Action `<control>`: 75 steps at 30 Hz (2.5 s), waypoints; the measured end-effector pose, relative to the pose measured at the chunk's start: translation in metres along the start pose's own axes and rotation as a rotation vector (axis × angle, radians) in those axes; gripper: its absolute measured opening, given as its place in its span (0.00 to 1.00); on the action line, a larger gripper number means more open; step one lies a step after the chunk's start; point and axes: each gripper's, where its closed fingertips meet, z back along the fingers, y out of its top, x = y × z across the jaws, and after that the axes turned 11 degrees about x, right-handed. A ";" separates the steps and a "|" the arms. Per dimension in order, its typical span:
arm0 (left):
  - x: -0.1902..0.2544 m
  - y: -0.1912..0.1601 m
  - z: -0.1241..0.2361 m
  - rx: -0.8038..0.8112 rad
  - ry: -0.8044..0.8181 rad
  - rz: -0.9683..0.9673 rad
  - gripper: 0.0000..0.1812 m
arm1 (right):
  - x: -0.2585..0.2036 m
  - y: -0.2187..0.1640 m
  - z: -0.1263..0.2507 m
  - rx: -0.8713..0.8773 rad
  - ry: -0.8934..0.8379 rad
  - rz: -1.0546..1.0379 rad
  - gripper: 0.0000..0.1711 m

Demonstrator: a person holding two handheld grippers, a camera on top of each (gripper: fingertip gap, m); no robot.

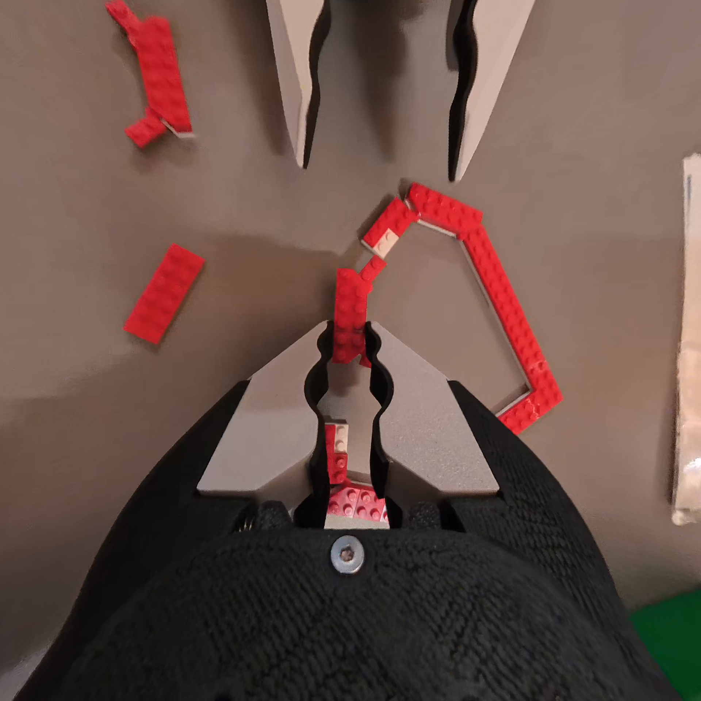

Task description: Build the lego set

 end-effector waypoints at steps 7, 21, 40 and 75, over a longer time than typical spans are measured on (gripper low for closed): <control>-0.003 -0.020 -0.004 -0.153 -0.090 -0.022 0.31 | -0.003 -0.009 -0.007 -0.006 0.058 -0.084 0.09; -0.016 -0.008 0.001 -0.126 -0.128 -0.026 0.30 | 0.019 0.035 -0.028 0.145 -0.080 -0.373 0.23; -0.018 -0.004 0.002 -0.126 0.050 -0.514 0.30 | 0.031 0.035 -0.037 0.229 -0.097 -0.436 0.09; -0.014 -0.026 -0.013 -0.227 0.186 -1.118 0.04 | 0.008 0.005 -0.024 0.070 -0.065 -0.294 0.10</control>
